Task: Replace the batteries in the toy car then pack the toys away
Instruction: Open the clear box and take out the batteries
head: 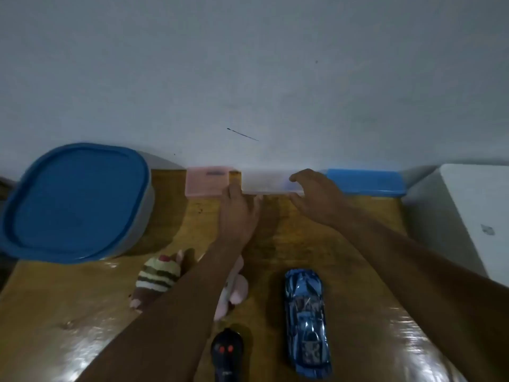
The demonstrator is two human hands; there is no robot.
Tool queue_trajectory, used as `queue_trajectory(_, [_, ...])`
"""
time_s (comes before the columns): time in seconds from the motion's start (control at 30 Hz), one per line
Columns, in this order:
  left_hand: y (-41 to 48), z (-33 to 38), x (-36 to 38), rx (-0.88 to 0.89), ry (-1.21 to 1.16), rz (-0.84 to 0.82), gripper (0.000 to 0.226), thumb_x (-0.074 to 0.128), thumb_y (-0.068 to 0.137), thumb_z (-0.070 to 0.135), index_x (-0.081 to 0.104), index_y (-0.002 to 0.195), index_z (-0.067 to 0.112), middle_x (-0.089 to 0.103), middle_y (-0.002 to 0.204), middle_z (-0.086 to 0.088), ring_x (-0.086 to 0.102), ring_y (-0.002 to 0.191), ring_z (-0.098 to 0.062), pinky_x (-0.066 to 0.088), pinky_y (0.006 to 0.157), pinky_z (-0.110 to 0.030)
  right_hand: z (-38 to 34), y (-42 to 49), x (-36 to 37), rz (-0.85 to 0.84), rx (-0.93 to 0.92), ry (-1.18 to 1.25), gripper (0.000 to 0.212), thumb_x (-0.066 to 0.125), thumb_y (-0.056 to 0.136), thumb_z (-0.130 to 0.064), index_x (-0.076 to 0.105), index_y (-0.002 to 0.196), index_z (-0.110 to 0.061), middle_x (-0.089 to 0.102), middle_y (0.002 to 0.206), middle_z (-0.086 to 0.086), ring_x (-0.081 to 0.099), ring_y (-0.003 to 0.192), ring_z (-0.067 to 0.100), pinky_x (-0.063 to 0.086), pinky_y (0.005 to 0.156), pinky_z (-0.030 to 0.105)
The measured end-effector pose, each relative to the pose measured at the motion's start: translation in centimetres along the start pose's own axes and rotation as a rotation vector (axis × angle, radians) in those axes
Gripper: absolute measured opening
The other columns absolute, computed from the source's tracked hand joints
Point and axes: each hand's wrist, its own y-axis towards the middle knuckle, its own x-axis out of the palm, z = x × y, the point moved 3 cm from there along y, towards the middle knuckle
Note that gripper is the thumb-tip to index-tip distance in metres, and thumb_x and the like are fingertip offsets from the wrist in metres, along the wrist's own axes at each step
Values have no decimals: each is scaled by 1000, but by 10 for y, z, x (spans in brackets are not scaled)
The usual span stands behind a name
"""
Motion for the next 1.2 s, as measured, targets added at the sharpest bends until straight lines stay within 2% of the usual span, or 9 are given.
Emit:
queue_trajectory(0.1, [6, -2, 3, -25, -30, 30, 49, 62, 91, 26, 43, 133, 10, 56, 123, -10, 55, 110, -19, 44, 80, -19, 5, 9, 4, 12, -10, 3, 43, 58, 93, -29, 52, 132, -9, 54, 133, 9, 50, 121, 26, 39, 102, 38])
queue_trajectory(0.17, [8, -4, 7, -23, -37, 30, 50, 64, 89, 25, 44, 132, 10, 56, 123, -9, 56, 111, -17, 51, 86, -24, 6, 13, 7, -8, -15, -10, 43, 59, 93, -28, 52, 132, -10, 53, 134, 7, 49, 121, 25, 39, 103, 38])
queue_trajectory(0.3, [12, -12, 10, -21, -1, -9, 57, 65, 89, 23, 40, 138, 9, 52, 131, -12, 51, 119, -23, 44, 93, -28, 10, 21, 15, -16, -47, -41, 44, 61, 92, -28, 52, 131, -11, 52, 135, 7, 47, 122, 25, 38, 103, 37])
queue_trajectory(0.47, [12, -26, 4, 60, 15, -38, 53, 67, 88, 17, 45, 135, 10, 57, 126, -9, 54, 115, -23, 51, 95, -42, 14, 25, 19, -12, -72, -70, 48, 63, 90, -29, 53, 133, -11, 46, 142, 8, 41, 129, 25, 36, 107, 39])
queue_trajectory(0.7, [9, -28, -1, 18, -2, 37, 52, 70, 86, 16, 46, 132, 10, 57, 122, -10, 56, 109, -22, 49, 86, -29, 14, 26, 19, -5, -93, -66, 46, 63, 90, -27, 53, 132, -11, 49, 138, 8, 42, 127, 26, 34, 105, 36])
queue_trajectory(0.83, [14, -27, 2, 64, 16, -20, 57, 73, 83, 16, 45, 132, 11, 56, 125, -10, 56, 113, -25, 53, 93, -43, 16, 26, 17, -6, -106, -73, 44, 65, 90, -24, 54, 130, -10, 51, 136, 8, 43, 124, 26, 36, 103, 37])
queue_trajectory(0.93, [26, -27, 6, 49, 72, -103, 73, 78, 78, 17, 39, 139, 11, 50, 133, -10, 53, 118, -28, 52, 95, -47, 17, 26, 17, -3, -119, -65, 43, 65, 90, -22, 55, 130, -10, 52, 135, 9, 44, 124, 26, 35, 103, 35])
queue_trajectory(1.03, [39, -25, 5, 48, 91, -134, 79, 81, 74, 18, 39, 141, 10, 49, 131, -11, 52, 117, -28, 53, 94, -44, 18, 24, 17, 7, -126, -64, 43, 65, 90, -22, 55, 130, -11, 53, 135, 8, 45, 124, 25, 35, 104, 35])
queue_trajectory(1.2, [52, -21, 3, 44, 131, -159, 72, 83, 67, 20, 49, 130, 15, 53, 122, -10, 52, 108, -25, 45, 77, -25, 21, 25, 17, 23, -146, -44, 42, 66, 89, -23, 57, 128, -11, 55, 134, 8, 46, 123, 25, 36, 105, 36])
